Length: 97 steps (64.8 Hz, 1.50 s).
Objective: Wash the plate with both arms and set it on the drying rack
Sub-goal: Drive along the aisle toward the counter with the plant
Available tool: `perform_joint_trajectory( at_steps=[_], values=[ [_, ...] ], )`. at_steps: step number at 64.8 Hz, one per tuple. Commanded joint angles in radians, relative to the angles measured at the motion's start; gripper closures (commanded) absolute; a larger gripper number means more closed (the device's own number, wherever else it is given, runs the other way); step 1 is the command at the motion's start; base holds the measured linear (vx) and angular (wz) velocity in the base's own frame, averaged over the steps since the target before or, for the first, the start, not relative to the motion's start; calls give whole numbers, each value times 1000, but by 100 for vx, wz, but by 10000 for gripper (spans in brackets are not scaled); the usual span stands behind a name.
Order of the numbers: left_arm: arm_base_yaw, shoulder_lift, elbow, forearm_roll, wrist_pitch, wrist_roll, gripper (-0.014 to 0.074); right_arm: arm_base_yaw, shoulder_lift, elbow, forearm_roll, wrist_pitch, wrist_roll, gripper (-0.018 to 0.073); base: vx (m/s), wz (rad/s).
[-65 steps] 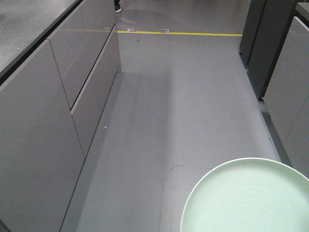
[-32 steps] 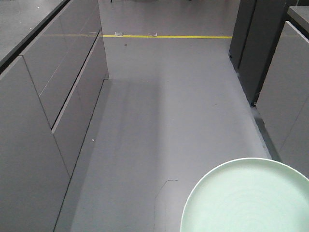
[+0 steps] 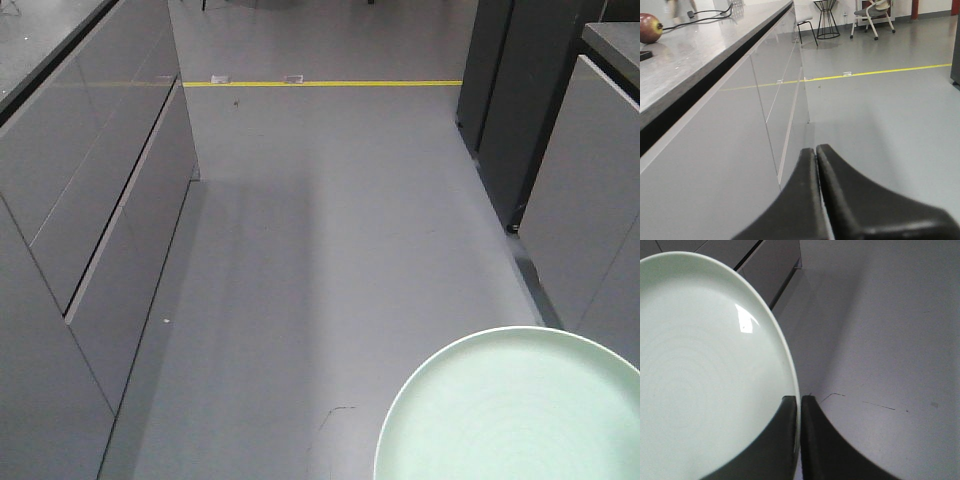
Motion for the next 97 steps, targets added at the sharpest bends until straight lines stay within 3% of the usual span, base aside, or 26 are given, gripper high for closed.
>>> perform_joint_trajectory(
  at_steps=[1, 97],
  values=[
    [0, -15, -27, 5, -63, -8, 603, -3, 12, -23, 17, -66, 2, 561, 24, -7],
    [0, -15, -27, 5, -63, -8, 603, -3, 12, -23, 17, -66, 2, 561, 20, -1]
  ],
)
